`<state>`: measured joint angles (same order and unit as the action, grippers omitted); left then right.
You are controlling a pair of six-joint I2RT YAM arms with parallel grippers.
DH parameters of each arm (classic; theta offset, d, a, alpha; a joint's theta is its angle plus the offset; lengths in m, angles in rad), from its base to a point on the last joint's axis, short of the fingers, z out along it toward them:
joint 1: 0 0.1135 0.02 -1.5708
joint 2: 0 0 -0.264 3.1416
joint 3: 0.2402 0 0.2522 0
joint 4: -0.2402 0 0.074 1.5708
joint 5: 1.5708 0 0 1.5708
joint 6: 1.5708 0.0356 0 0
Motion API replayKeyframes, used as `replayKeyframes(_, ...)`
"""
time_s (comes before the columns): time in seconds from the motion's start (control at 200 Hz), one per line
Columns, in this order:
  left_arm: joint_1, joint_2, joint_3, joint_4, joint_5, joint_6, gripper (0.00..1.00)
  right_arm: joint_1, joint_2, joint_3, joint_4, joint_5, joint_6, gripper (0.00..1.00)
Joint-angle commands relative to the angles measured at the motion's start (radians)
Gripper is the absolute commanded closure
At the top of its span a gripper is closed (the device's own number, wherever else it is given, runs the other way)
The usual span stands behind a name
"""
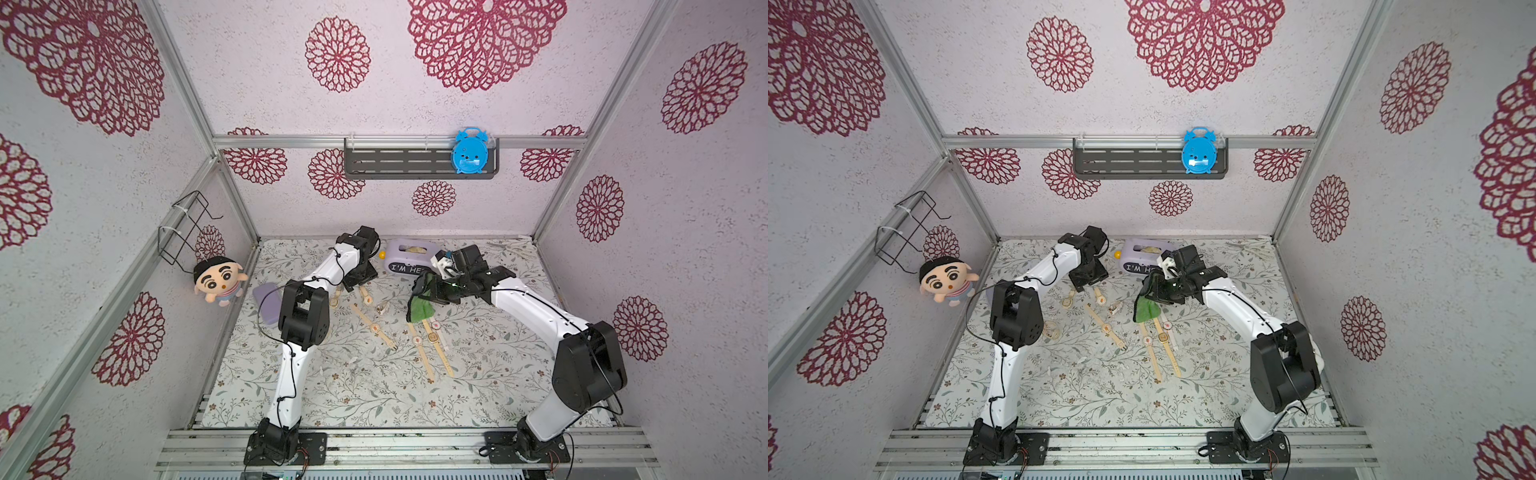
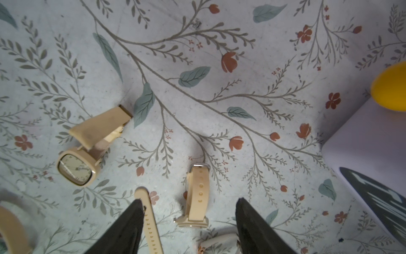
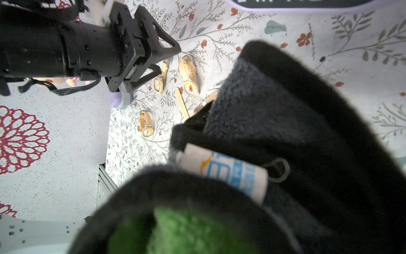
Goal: Wipe the watch dial
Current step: Pick up the watch at the center of the board.
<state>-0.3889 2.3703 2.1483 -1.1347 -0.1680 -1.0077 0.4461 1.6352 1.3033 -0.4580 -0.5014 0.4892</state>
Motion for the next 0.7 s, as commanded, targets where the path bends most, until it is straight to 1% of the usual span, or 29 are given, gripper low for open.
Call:
replayKeyframes(0.0,-0.014,0.037,0.053,-0.048,-0.025,0.024,0.30,-0.013,-0.065,0.000,0.034,-0.026,-0.017,1.00)
replayKeyframes(0.095,-0.018,0.050,0.080,-0.069,-0.036,0.024,0.31,-0.016,-0.074,-0.007,0.039,-0.026,-0.017,1.00)
replayKeyframes(0.395,-0.025,0.027,0.079,-0.084,-0.044,0.023,0.31,-0.023,-0.087,-0.025,0.049,-0.032,-0.012,1.00)
replayKeyframes(0.56,-0.055,-0.009,0.076,-0.108,-0.043,0.020,0.32,-0.025,-0.092,-0.026,0.050,-0.032,-0.012,1.00)
replayKeyframes(0.65,-0.079,-0.027,0.056,-0.109,-0.042,-0.003,0.32,-0.025,-0.095,-0.029,0.051,-0.032,-0.012,1.00)
replayKeyframes(0.695,-0.088,-0.033,0.036,-0.098,-0.021,-0.028,0.32,-0.025,-0.095,-0.030,0.053,-0.032,-0.012,1.00)
